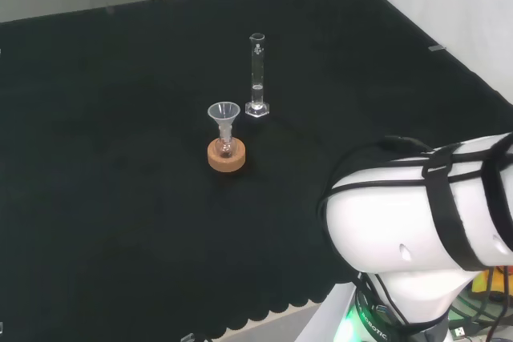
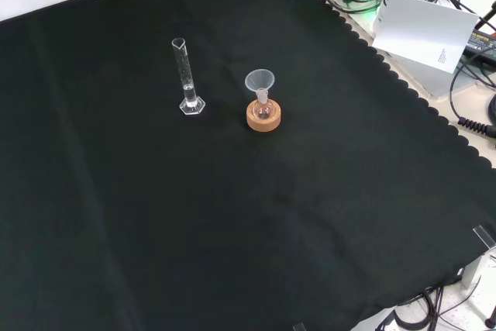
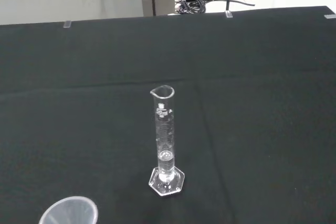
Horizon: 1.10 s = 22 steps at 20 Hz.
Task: Pick up the graduated cylinder.
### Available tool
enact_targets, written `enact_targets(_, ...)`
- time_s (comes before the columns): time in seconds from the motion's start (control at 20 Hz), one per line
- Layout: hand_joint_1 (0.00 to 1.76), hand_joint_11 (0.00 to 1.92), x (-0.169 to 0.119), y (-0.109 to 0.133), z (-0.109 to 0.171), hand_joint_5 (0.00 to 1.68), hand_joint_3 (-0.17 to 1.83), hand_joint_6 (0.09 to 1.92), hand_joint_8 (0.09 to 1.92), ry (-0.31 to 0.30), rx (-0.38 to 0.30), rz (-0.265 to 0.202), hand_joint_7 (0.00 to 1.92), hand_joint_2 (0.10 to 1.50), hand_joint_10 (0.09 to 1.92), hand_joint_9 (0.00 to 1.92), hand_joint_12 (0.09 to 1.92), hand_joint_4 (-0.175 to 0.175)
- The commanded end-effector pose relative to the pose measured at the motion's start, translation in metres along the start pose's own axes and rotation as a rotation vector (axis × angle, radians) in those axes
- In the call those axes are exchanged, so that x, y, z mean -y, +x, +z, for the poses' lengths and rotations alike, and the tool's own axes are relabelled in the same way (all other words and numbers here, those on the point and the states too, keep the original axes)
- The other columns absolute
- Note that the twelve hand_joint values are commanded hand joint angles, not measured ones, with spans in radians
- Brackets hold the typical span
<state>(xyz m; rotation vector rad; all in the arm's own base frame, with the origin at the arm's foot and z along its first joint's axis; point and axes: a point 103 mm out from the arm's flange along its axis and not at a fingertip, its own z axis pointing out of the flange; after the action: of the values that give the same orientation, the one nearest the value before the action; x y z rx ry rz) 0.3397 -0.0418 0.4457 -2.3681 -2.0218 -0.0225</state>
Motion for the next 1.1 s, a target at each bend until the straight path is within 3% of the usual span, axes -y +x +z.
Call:
enact_targets(0.05,0.05,0.13,-0.037,-0.034,0.051,0.29,0.34,0.09,0.53,-0.043,-0.056,-0.025,0.05,1.21,0.65,0.26,1.36,-0.017)
enact_targets(0.25,0.14,0.17,-0.076,-0.053,0.098,0.33,0.31,0.09,0.55,-0.056,-0.118,-0.059,0.1,1.18,0.65,0.32,1.36,-0.025)
enact_targets(0.6,0.2,0.18,-0.14,-0.062,0.17,0.35,0.29,0.09,0.57,0.0,-0.21,-0.097,0.13,1.15,0.64,0.35,1.35,-0.031)
enact_targets(1.1,0.28,0.17,-0.18,-0.049,0.222,0.33,0.26,0.09,0.57,0.02,-0.288,-0.136,0.12,1.08,0.64,0.35,1.35,-0.033)
